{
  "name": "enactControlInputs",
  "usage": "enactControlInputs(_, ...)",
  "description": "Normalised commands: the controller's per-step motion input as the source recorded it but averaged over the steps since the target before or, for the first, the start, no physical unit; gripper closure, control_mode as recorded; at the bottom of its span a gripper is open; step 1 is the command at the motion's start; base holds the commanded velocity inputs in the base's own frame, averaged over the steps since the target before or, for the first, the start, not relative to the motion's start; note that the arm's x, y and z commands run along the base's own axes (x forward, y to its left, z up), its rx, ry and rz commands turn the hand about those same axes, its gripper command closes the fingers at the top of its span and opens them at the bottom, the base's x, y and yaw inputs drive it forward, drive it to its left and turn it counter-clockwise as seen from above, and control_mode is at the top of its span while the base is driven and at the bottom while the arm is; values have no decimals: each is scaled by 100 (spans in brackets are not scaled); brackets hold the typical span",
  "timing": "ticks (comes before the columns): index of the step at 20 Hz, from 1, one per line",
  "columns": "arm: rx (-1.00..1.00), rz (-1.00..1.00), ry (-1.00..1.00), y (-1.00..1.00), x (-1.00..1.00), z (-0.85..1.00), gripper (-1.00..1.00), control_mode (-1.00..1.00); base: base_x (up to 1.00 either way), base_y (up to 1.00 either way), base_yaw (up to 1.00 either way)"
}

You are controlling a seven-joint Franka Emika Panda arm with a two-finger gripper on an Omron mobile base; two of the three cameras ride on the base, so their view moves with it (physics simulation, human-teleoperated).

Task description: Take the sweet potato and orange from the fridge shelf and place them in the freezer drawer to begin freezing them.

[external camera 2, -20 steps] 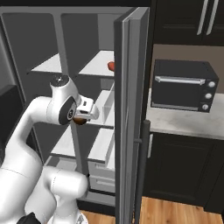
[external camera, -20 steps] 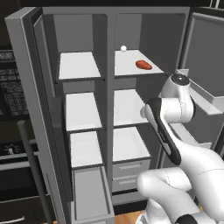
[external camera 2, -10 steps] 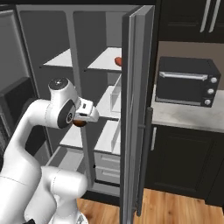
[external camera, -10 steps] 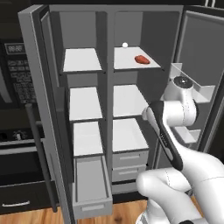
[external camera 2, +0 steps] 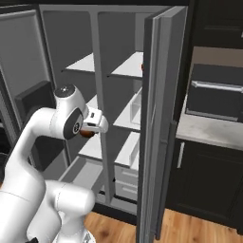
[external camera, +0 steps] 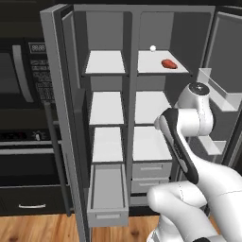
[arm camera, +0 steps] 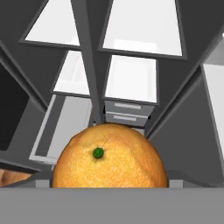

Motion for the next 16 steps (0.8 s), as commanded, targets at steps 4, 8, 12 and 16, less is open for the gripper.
enactControlInputs(4, 0, 0, 0, 0, 0, 0, 100, 100, -29, -13, 22)
enactControlInputs(8, 0, 7, -4, 0, -4, 0, 100, -100, -9, 0, 8)
enactControlInputs(12, -1, 13, -4, 1, -3, -17, 100, -100, 0, 0, 0)
enactControlInputs(16, -3, 13, 3, 19, 0, -49, 100, -100, 0, 0, 0)
